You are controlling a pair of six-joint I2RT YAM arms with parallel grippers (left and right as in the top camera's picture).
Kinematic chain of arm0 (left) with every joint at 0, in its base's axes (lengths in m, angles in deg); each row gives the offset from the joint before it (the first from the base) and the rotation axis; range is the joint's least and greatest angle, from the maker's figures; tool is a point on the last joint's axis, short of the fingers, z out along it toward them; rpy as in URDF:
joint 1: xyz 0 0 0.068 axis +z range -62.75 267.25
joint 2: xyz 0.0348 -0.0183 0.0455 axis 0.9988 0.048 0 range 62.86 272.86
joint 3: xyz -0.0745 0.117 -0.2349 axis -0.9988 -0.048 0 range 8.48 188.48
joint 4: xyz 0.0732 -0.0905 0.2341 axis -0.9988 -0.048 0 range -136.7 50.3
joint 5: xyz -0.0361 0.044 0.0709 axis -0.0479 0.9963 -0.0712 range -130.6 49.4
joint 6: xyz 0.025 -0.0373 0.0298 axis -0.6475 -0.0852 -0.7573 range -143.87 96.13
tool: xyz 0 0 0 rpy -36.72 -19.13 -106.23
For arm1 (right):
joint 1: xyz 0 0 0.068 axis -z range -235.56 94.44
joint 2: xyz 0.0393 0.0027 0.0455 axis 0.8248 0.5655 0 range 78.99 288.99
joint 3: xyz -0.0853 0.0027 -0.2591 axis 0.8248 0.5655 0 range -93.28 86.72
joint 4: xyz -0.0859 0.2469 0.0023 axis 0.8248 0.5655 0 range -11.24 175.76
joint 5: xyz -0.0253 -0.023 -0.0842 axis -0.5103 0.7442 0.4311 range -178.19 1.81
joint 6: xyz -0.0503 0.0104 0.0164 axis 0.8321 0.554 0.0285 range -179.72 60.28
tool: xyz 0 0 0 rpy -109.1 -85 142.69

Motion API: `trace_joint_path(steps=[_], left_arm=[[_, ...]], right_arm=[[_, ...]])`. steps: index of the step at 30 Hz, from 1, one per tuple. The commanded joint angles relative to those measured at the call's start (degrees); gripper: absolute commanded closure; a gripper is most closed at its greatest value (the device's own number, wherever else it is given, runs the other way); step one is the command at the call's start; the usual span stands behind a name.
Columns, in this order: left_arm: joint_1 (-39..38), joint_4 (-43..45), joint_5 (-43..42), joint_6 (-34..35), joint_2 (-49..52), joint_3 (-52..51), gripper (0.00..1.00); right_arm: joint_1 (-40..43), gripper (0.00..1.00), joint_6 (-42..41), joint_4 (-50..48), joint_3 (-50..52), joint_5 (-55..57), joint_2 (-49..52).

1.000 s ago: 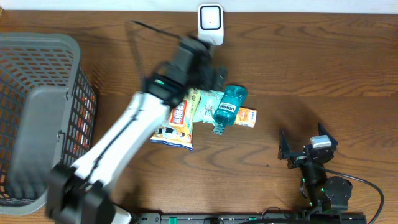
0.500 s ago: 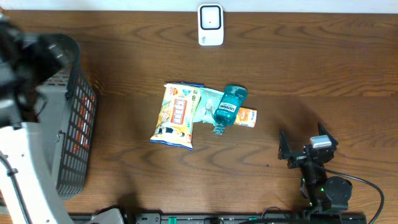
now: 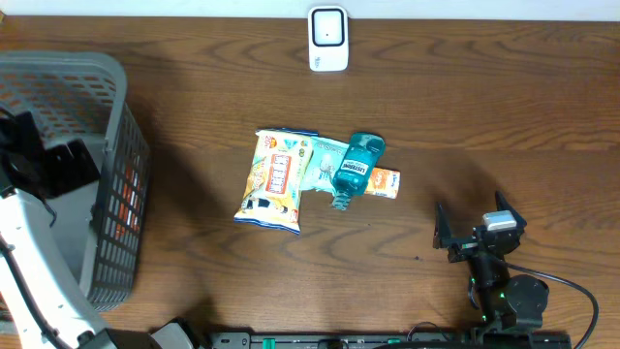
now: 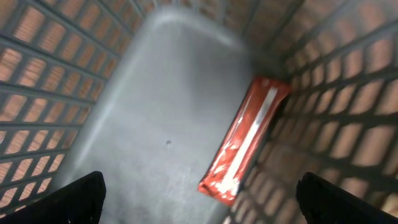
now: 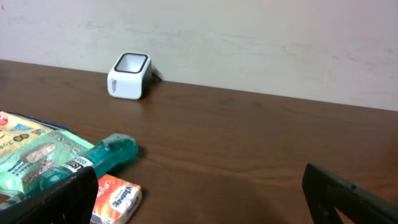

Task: Scan the item barcode
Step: 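Reach the left gripper back into the basket and grasp the red snack bar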

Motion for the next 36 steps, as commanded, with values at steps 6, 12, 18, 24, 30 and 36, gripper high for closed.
trace_joint_path(steps=[6,12,18,24,30,36], left_arm=[[0.04,3.39,-1.03,-13.68,5.99,-8.41,0.02],[0.04,5.88,-3.41,-15.98,13.7,-8.72,0.02],[0.04,6.36,-13.55,-19.87,21.7,-8.72,0.02],[0.04,7.19,-21.44,-20.52,26.56,-8.72,0.02],[0.04,8.33,-21.33,-20.48,29.68,-8.72,0.02],[-0.31,10.25,-16.26,-20.0,34.14,-8.72,0.02]], right_arm=[[-0.28,0.01,0.15,0.13,0.2,-0.04,-0.35],[-0.28,0.01,0.13,0.13,0.2,-0.04,-0.35],[-0.28,0.01,0.15,0.13,0.2,-0.04,-0.35],[-0.28,0.01,0.13,0.13,0.2,-0.04,-0.35],[-0.28,0.01,0.15,0.13,0.2,-0.04,-0.35],[-0.28,0.01,0.15,0.13,0.2,-0.04,-0.35]])
